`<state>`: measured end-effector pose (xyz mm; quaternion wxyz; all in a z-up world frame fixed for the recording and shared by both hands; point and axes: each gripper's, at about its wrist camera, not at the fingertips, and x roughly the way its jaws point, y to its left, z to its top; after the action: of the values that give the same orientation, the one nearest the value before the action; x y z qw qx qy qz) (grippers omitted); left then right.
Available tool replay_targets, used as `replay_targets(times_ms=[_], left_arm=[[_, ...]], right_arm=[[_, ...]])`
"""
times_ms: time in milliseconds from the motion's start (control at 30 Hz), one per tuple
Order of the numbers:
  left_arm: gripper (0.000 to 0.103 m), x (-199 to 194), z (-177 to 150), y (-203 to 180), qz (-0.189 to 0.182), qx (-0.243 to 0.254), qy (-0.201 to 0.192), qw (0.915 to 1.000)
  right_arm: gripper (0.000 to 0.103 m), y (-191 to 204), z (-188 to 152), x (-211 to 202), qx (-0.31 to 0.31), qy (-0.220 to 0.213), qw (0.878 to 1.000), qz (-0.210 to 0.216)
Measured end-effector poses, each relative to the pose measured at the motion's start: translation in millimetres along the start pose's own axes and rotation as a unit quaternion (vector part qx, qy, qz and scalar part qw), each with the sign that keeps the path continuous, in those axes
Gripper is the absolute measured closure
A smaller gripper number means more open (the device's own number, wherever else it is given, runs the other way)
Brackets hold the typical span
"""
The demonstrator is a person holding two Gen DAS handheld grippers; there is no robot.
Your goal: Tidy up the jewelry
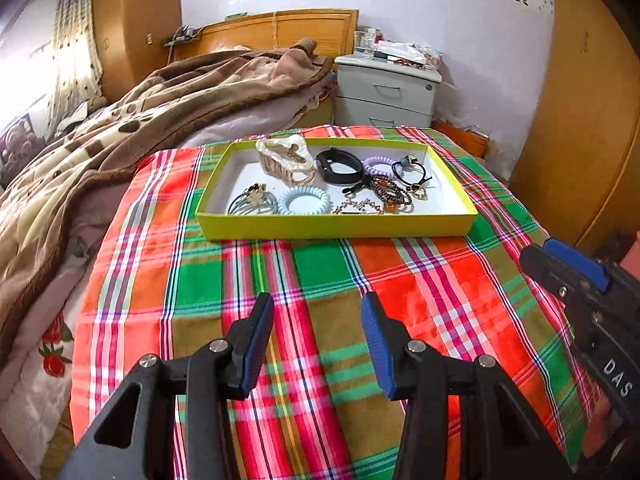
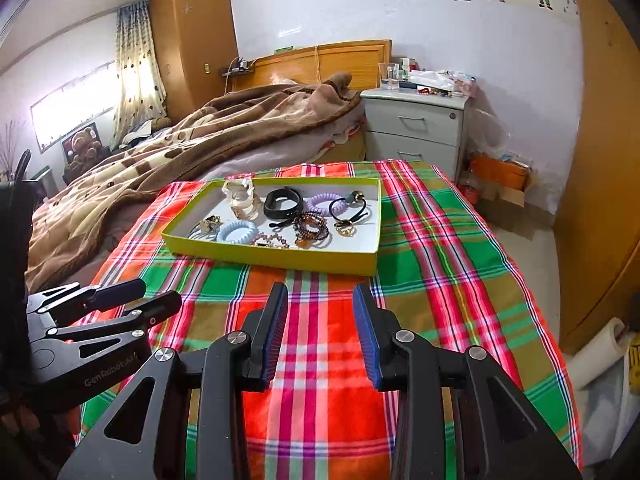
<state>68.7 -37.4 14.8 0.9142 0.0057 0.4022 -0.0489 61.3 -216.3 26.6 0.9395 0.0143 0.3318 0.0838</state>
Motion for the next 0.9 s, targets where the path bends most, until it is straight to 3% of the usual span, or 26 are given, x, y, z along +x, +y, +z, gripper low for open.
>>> replay_targets(times_ms=[900], left_arm=[[0.056,-10,-11,0,0.008,-0.025,-0.010,0.9996]], right_arm=[[0.068,9,-10,-4,0.007,-0.004,1.000,0.007]])
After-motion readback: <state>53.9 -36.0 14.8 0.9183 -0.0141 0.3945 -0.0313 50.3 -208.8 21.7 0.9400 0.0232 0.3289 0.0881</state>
